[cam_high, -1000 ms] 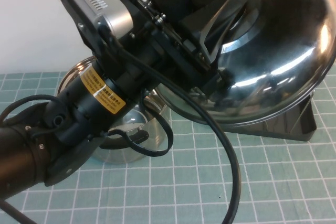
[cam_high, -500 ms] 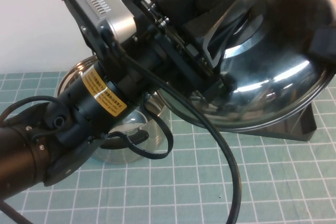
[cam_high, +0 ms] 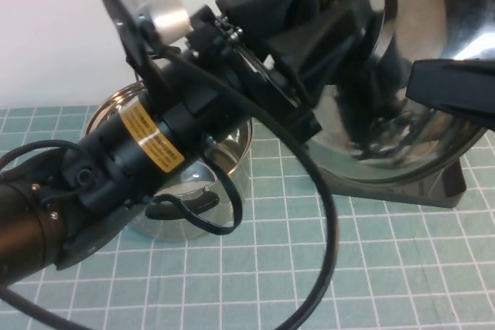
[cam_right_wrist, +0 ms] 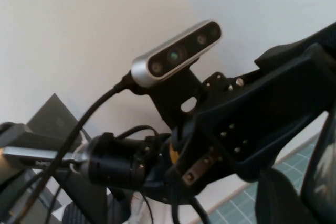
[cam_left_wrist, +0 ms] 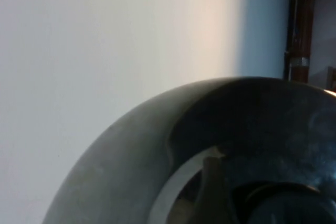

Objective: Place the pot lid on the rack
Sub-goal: Hand over the pot lid, then place the pot lid on the pot rack

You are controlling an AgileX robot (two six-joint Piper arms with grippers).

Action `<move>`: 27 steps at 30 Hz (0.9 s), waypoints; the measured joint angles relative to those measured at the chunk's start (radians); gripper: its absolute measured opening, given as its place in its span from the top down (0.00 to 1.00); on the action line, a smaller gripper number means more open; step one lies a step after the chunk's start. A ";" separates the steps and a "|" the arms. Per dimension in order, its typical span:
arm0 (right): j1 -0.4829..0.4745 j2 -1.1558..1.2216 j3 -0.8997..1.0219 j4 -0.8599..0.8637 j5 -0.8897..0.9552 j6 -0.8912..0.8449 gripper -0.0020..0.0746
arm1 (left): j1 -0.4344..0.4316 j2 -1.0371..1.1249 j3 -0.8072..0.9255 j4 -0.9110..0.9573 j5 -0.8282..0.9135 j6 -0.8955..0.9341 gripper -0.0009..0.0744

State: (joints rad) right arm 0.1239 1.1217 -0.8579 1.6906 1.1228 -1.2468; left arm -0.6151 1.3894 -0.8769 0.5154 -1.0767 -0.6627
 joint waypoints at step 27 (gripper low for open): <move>0.000 0.009 0.000 -0.035 -0.229 -0.173 0.86 | 0.048 -0.017 0.000 -0.069 0.428 0.011 0.16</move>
State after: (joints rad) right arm 0.1239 1.1302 -0.8579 1.6554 0.8936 -1.4195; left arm -0.5666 1.3725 -0.8769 0.4469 -0.6491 -0.6514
